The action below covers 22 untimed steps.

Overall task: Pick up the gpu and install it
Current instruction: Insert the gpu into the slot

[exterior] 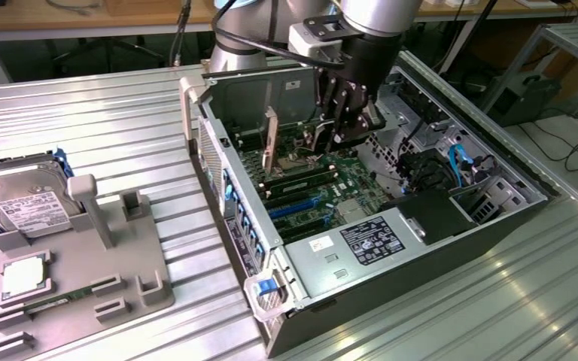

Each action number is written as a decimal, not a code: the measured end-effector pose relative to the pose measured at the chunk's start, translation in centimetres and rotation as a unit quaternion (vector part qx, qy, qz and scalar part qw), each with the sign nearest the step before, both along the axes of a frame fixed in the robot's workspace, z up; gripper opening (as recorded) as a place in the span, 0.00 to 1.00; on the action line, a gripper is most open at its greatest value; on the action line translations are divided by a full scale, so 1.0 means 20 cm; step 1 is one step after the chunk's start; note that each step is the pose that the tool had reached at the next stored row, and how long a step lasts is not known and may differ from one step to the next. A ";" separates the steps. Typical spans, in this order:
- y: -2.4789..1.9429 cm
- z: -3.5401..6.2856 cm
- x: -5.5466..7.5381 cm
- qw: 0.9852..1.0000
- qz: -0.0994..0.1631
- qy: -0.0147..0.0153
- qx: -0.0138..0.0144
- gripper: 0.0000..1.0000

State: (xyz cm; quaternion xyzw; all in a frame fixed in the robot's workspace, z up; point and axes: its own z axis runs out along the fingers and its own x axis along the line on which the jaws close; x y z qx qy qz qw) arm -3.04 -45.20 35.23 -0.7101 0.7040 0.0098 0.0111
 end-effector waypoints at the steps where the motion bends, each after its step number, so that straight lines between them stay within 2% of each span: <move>1: 0.002 -0.010 0.00 1.000 -0.002 0.000 0.000 0.28; 9: 0.002 -0.090 -0.01 1.000 -0.004 0.000 0.000 0.28; 13: 0.004 -0.116 -0.02 1.000 -0.014 0.000 0.000 0.28; 19: 0.004 -0.170 -0.02 1.000 -0.015 0.005 0.000 0.28; 22: 0.004 -0.189 -0.02 1.000 -0.015 0.006 0.000 0.28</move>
